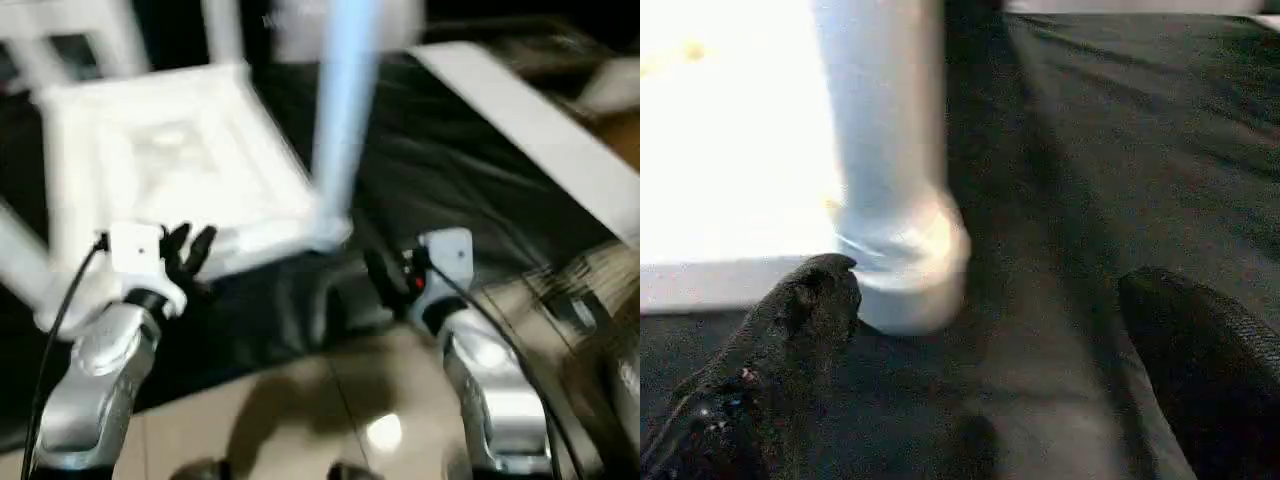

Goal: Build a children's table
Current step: Rotate leg to tighten

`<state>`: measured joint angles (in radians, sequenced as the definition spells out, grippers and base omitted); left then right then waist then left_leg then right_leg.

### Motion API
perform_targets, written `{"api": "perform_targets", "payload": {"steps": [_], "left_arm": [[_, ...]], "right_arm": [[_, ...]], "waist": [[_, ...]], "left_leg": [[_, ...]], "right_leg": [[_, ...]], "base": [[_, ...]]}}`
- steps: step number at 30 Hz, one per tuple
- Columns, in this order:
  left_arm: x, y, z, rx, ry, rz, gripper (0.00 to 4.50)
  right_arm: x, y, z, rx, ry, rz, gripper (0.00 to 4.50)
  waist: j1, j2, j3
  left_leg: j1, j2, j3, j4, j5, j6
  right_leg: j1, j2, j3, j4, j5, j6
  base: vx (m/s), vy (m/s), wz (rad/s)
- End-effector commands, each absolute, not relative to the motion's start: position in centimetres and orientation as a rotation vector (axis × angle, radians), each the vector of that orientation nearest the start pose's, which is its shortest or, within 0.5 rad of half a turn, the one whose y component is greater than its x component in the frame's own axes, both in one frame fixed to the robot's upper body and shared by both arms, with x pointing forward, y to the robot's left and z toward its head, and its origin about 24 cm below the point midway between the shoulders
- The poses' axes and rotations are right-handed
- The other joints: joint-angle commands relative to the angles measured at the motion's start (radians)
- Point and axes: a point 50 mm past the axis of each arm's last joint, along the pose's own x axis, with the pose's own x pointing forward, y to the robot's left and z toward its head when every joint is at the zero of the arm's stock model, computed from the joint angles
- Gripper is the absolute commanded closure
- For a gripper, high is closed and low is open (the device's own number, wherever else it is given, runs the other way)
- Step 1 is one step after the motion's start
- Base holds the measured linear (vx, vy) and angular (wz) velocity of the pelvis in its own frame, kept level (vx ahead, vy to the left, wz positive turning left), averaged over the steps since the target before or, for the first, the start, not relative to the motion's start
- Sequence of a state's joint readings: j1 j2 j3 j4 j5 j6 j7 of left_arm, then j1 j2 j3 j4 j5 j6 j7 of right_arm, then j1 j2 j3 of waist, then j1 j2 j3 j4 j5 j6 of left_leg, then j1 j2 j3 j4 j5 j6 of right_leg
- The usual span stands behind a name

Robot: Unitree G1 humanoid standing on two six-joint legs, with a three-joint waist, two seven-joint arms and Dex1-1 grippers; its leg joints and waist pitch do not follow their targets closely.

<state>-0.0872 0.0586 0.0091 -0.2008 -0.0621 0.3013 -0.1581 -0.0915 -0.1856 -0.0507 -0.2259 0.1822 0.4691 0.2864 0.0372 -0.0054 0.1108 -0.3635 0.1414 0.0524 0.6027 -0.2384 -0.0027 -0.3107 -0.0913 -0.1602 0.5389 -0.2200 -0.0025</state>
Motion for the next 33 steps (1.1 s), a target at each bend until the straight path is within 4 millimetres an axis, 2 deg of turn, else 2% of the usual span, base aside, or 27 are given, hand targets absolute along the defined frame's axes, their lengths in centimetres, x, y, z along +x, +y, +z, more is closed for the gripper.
{"api": "perform_targets", "payload": {"steps": [1, 2, 3, 4, 5, 6, 7, 8, 9, 10, 11, 12, 13, 14, 15, 16, 17, 18, 19, 20, 21, 22, 23, 24, 27, 31, 33], "left_arm": [[26.7, 14.6, 8.3, 0.006, 0.011, -0.176, 2.94], [26.7, 14.6, 8.3, 0.007, 0.011, -0.176, 2.94], [26.7, 14.6, 8.3, 0.007, 0.011, -0.176, 2.94], [26.7, 14.6, 8.3, 0.007, 0.011, -0.177, 2.94], [26.7, 14.6, 8.3, 0.007, 0.011, -0.178, 2.94], [26.8, 14.6, 8.3, 0.007, 0.012, -0.179, 2.94], [26.7, 14.5, 8.2, 0.007, 0.012, -0.181, 2.94], [26.7, 14.5, 8.2, 0.007, 0.012, -0.181, 2.94], [26.7, 14.5, 8.2, 0.006, 0.012, -0.183, 2.94], [26.8, 14.5, 8.2, 0.004, 0.014, -0.184, 2.94], [26.8, 14.5, 8.2, 0.003, 0.016, -0.184, 2.94], [26.8, 14.5, 8.2, 0.002, 0.018, -0.184, 2.94], [26.7, 14.5, 8.2, 0.001, 0.019, -0.185, 2.94], [26.7, 14.5, 8.1, 0.000, 0.021, -0.185, 2.94], [26.7, 14.4, 8.1, 0.000, 0.022, -0.186, 2.94], [26.7, 14.4, 8.1, 0.000, 0.025, -0.188, 2.94], [26.7, 14.4, 8.1, 0.000, 0.025, -0.189, 2.94], [26.7, 14.3, 8.0, -0.002, 0.027, -0.192, 2.94], [26.7, 14.3, 8.0, -0.004, 0.027, -0.195, 2.94], [26.7, 14.1, 8.0, 0.000, 0.036, -0.216, 2.94], [26.7, 14.1, 7.9, 0.003, 0.040, -0.223, 2.94], [26.8, 14.0, 8.0, -0.009, 0.032, -0.238, 2.94], [26.8, 14.0, 8.1, -0.019, 0.025, -0.247, 2.94], [26.9, 13.8, 8.3, -0.026, 0.012, -0.281, 2.94], [27.0, 13.4, 8.6, -0.031, -0.004, -0.354, 2.63], [27.6, 12.4, 8.2, 0.062, 0.059, -0.489, 2.22], [28.0, 11.8, 8.0, 0.123, 0.093, -0.573, 2.18]], "right_arm": [[26.3, -17.0, 8.0, 0.007, 0.141, 0.289, 0.00], [26.3, -17.0, 8.0, 0.010, 0.142, 0.288, 0.00], [26.3, -17.0, 8.0, 0.011, 0.143, 0.288, 0.00], [26.3, -17.0, 8.0, 0.011, 0.143, 0.289, 0.00], [26.3, -17.0, 7.9, 0.011, 0.143, 0.290, 0.00], [26.3, -16.9, 7.9, 0.012, 0.143, 0.291, 0.00], [26.2, -17.0, 7.9, 0.012, 0.143, 0.291, 0.00], [26.2, -17.0, 7.9, 0.012, 0.143, 0.291, 0.00], [26.2, -17.0, 7.9, 0.013, 0.144, 0.290, 0.00], [26.2, -17.0, 7.9, 0.015, 0.145, 0.289, 0.00], [26.2, -16.9, 7.9, 0.016, 0.145, 0.289, 0.00], [26.2, -16.9, 7.9, 0.017, 0.146, 0.288, 0.00], [26.2, -16.9, 7.9, 0.017, 0.146, 0.288, 0.00], [26.2, -16.9, 7.9, 0.018, 0.146, 0.288, 0.00], [26.2, -16.9, 7.9, 0.019, 0.147, 0.288, 0.00], [26.2, -16.9, 7.9, 0.019, 0.147, 0.289, 0.00], [26.2, -16.9, 7.9, 0.019, 0.147, 0.289, 0.00], [26.2, -16.9, 7.9, 0.019, 0.147, 0.290, 0.00], [26.2, -16.9, 7.9, 0.019, 0.147, 0.290, 0.00], [26.3, -16.9, 7.9, 0.014, 0.143, 0.290, 0.00], [26.3, -16.9, 7.9, 0.012, 0.142, 0.290, 0.00], [26.4, -17.0, 7.9, 0.001, 0.139, 0.291, 0.00], [26.4, -17.0, 7.9, -0.007, 0.137, 0.291, 0.00], [26.4, -17.3, 7.8, -0.012, 0.144, 0.292, 0.00], [26.6, -17.6, 7.9, -0.007, 0.127, 0.293, 0.00], [26.8, -18.2, 7.9, -0.033, 0.130, 0.289, 0.00], [27.0, -18.5, 7.9, -0.061, 0.134, 0.294, 0.00]], "waist": [[-0.038, 0.022, -0.068], [-0.040, 0.009, -0.061], [-0.032, -0.011, -0.051], [-0.025, -0.024, -0.049], [0.004, -0.053, -0.072], [0.048, -0.036, -0.082], [0.043, -0.043, -0.072], [0.042, -0.024, -0.061], [0.025, 0.005, -0.058], [0.009, 0.017, -0.053], [-0.029, 0.034, -0.080], [-0.063, 0.034, -0.101], [-0.052, 0.031, -0.101], [-0.045, 0.012, -0.099], [-0.039, -0.020, -0.107], [-0.029, -0.047, -0.104], [-0.014, -0.057, -0.104], [-0.005, -0.053, -0.108], [-0.004, -0.050, -0.104], [-0.012, -0.039, -0.095], [-0.017, -0.023, -0.084], [-0.020, -0.018, -0.078], [-0.021, -0.018, -0.072], [-0.024, -0.022, -0.056], [-0.025, -0.027, -0.045], [-0.025, -0.025, -0.051], [-0.023, -0.024, -0.059]], "left_leg": [[0.142, 0.101, -0.064, -0.072, 0.134, 0.395], [0.167, 0.131, -0.094, -0.082, 0.109, 0.449], [0.152, 0.112, -0.075, -0.080, 0.078, 0.466], [0.126, 0.070, -0.033, -0.068, 0.041, 0.435], [-0.011, -0.046, 0.038, 0.012, 0.080, 0.377], [-0.071, -0.030, 0.040, 0.080, 0.041, 0.273], [-0.088, -0.010, 0.035, 0.089, 0.036, 0.213], [-0.083, 0.010, 0.037, 0.047, 0.074, 0.126], [-0.044, 0.037, 0.045, -0.026, 0.101, 0.096], [-0.024, 0.052, 0.025, -0.057, 0.078, 0.120], [0.103, 0.091, -0.040, -0.066, 0.090, 0.242], [0.174, 0.137, -0.116, -0.056, 0.245, 0.423], [0.172, 0.149, -0.126, -0.041, 0.363, 0.487], [0.144, 0.160, -0.104, -0.018, 0.599, 0.537], [0.102, 0.111, -0.060, 0.024, 0.745, 0.459], [0.045, 0.050, -0.010, 0.044, 0.653, 0.366], [-0.001, -0.015, 0.024, 0.060, 0.538, 0.303], [-0.042, -0.006, 0.028, 0.008, 0.285, 0.122], [-0.029, 0.000, 0.031, -0.002, 0.232, 0.084], [-0.015, 0.015, 0.030, -0.024, 0.133, 0.037], [-0.007, 0.039, 0.022, -0.046, 0.031, 0.016], [-0.005, 0.049, 0.021, -0.056, -0.028, 0.008], [0.000, 0.055, 0.025, -0.063, -0.093, -0.001], [0.013, 0.065, 0.034, -0.075, -0.260, -0.024], [0.024, 0.062, 0.043, -0.077, -0.397, -0.074], [0.011, 0.062, 0.039, -0.086, -0.338, -0.074], [0.004, 0.066, 0.045, -0.087, -0.255, -0.064]], "right_leg": [[-0.041, 0.030, 0.028, 0.051, -0.211, -0.172], [-0.085, 0.014, 0.063, 0.099, -0.169, -0.121], [-0.087, -0.015, 0.103, 0.086, -0.116, -0.103], [-0.059, -0.031, 0.126, 0.047, -0.078, -0.122], [0.105, -0.061, 0.197, -0.004, -0.036, -0.171], [0.159, -0.152, 0.258, -0.040, -0.054, -0.210], [0.149, -0.153, 0.252, -0.045, -0.057, -0.250], [0.138, -0.107, 0.190, -0.043, -0.135, -0.293], [0.112, -0.051, 0.127, -0.038, -0.211, -0.265], [0.090, -0.005, 0.101, -0.019, -0.225, -0.225], [0.010, 0.039, 0.073, 0.059, -0.161, -0.168], [-0.083, 0.036, 0.079, 0.142, -0.151, -0.082], [-0.108, 0.022, 0.095, 0.162, -0.127, -0.036], [-0.141, -0.014, 0.138, 0.160, -0.021, 0.033], [-0.129, -0.063, 0.192, 0.091, 0.179, 0.044], [-0.087, -0.080, 0.218, 0.051, 0.289, 0.055], [-0.040, -0.070, 0.238, 0.068, 0.440, 0.027], [0.015, -0.071, 0.209, 0.088, 0.727, 0.013], [0.005, -0.058, 0.199, 0.080, 0.729, -0.003], [0.003, -0.045, 0.180, 0.067, 0.589, -0.043], [-0.004, -0.043, 0.171, 0.048, 0.330, -0.100], [-0.007, -0.041, 0.168, 0.039, 0.194, -0.131], [-0.012, -0.039, 0.169, 0.028, 0.064, -0.152], [-0.028, -0.042, 0.176, -0.001, -0.246, -0.185], [-0.054, -0.049, 0.179, -0.031, -0.560, -0.112], [-0.053, -0.046, 0.180, -0.027, -0.494, -0.088], [-0.046, -0.043, 0.180, -0.014, -0.340, -0.120]], "base": [[0.166, -0.029, 0.33], [0.140, -0.039, 0.06], [0.104, -0.032, 0.10], [0.104, -0.032, 0.10], [0.128, -0.036, -0.01], [0.112, -0.022, -0.04], [0.112, -0.022, -0.04], [0.072, -0.021, 0.01], [0.091, 0.016, -0.08], [0.091, 0.016, -0.08], [0.147, 0.016, 0.02], [0.137, -0.007, 0.02], [0.137, -0.007, 0.02], [0.064, 0.002, -0.01], [0.000, 0.000, 0.00], [0.000, 0.000, 0.00], [-0.074, -0.043, 0.02], [-0.022, -0.072, 0.02], [-0.022, -0.072, 0.02], [-0.054, -0.056, 0.04], [-0.087, -0.026, -0.06], [-0.087, -0.026, -0.06], [-0.088, -0.007, -0.01], [-0.085, 0.004, 0.04], [-0.089, 0.010, 0.02], [-0.070, 0.018, -0.02], [0.000, 0.000, 0.00]]}}
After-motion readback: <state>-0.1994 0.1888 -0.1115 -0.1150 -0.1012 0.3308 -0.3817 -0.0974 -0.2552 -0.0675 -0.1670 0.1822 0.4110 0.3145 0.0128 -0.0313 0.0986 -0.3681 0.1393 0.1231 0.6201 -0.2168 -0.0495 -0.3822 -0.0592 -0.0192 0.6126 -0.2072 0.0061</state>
